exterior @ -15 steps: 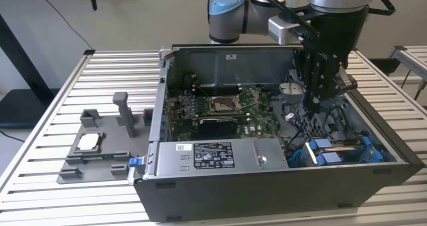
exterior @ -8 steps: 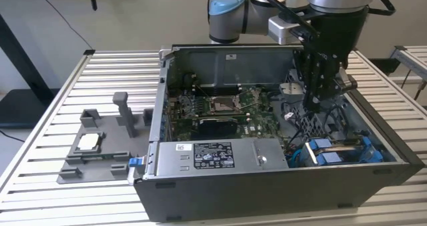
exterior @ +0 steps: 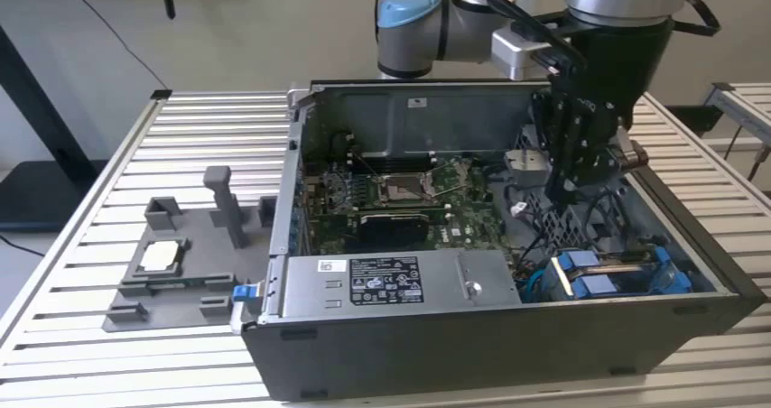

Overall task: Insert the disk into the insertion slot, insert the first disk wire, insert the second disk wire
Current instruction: 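Insert the second disk wire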

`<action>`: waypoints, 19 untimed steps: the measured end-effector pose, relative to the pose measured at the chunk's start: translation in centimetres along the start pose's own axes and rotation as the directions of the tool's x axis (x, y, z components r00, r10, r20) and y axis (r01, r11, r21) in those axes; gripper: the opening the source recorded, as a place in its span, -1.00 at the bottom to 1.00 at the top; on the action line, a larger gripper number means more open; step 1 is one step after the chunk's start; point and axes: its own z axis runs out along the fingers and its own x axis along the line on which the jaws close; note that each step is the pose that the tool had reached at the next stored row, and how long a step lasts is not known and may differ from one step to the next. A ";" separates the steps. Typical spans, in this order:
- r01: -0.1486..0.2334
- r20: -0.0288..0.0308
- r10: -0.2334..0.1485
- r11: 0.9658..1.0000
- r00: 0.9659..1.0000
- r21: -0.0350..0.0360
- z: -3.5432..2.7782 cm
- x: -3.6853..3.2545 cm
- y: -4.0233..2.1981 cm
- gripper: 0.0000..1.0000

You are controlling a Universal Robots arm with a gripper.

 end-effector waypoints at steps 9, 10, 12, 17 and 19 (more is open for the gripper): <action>0.002 0.005 -0.002 1.000 1.000 -0.031 0.42 1.81 -0.57 -0.69; 0.002 0.005 -0.002 0.999 1.000 -0.032 0.48 2.00 -0.67 -0.69; 0.002 0.005 -0.002 0.999 1.000 -0.035 0.59 2.41 -0.90 -0.69; 0.002 0.007 -0.002 0.999 1.000 -0.044 0.85 3.33 -1.47 -0.69; 0.003 0.008 -0.003 0.999 1.000 -0.051 0.93 3.63 -1.72 -0.69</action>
